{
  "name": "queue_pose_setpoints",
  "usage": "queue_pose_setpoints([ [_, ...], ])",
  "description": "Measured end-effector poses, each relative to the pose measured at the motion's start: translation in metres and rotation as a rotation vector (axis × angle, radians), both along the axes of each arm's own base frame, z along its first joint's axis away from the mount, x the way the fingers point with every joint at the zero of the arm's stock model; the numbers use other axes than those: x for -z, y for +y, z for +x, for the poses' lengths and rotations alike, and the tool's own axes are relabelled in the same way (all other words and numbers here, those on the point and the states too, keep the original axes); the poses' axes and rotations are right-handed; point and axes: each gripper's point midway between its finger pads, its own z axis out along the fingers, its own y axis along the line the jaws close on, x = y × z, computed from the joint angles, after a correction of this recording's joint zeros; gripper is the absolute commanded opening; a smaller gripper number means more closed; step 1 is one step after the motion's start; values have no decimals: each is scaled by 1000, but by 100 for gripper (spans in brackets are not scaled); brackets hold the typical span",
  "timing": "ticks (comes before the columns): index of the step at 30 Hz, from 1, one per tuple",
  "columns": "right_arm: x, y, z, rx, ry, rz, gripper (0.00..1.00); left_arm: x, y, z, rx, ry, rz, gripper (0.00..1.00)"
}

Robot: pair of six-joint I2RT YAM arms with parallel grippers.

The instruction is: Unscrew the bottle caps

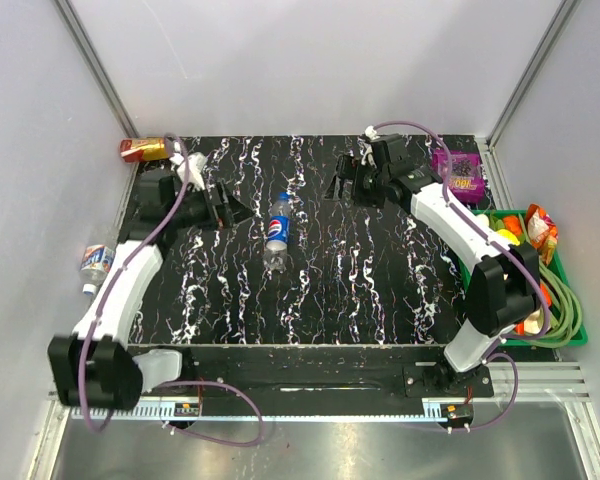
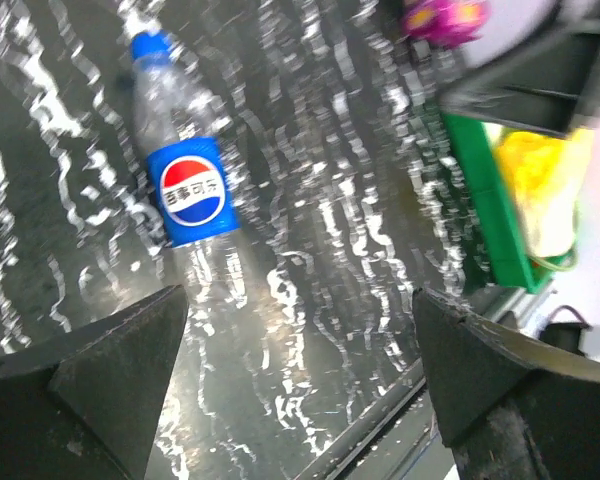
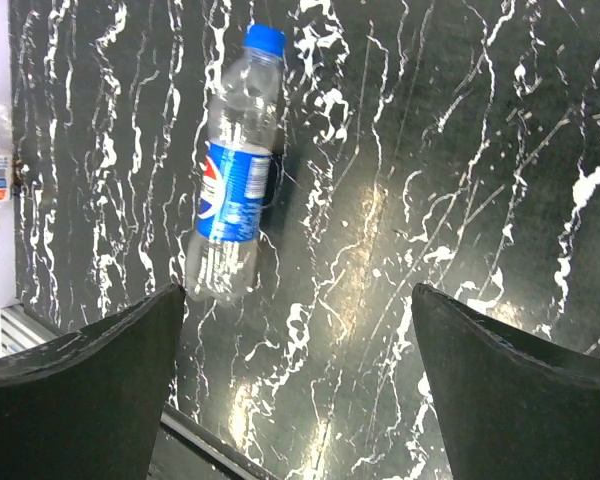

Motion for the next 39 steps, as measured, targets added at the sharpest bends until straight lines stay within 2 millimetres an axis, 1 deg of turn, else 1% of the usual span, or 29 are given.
queue_pose_setpoints([
  [3,6,-5,-1,14,8,-27,100,48,4,19,-33,166,103,99],
  [5,9,-9,-2,24,7,-44,100,73,3,31,-37,251,178,99],
  [7,11,-13,-4,30,7,-59,100,94,1,40,-33,311,246,99],
  [11,16,-16,-5,35,8,-78,100,125,-3,44,-21,395,348,99],
  [18,25,-21,-8,40,19,-105,100,169,-10,52,-24,474,538,99],
  [21,29,-22,-9,39,25,-113,100,184,-6,56,-46,484,637,99],
  [25,34,-24,-11,40,31,-124,100,199,6,52,-73,514,726,98],
  [28,35,-25,-11,39,33,-126,100,207,13,53,-93,528,763,93],
  [32,36,-25,-12,38,35,-128,100,214,14,54,-98,536,774,89],
  [39,40,-26,-14,37,44,-132,100,224,2,59,-73,532,719,69],
])
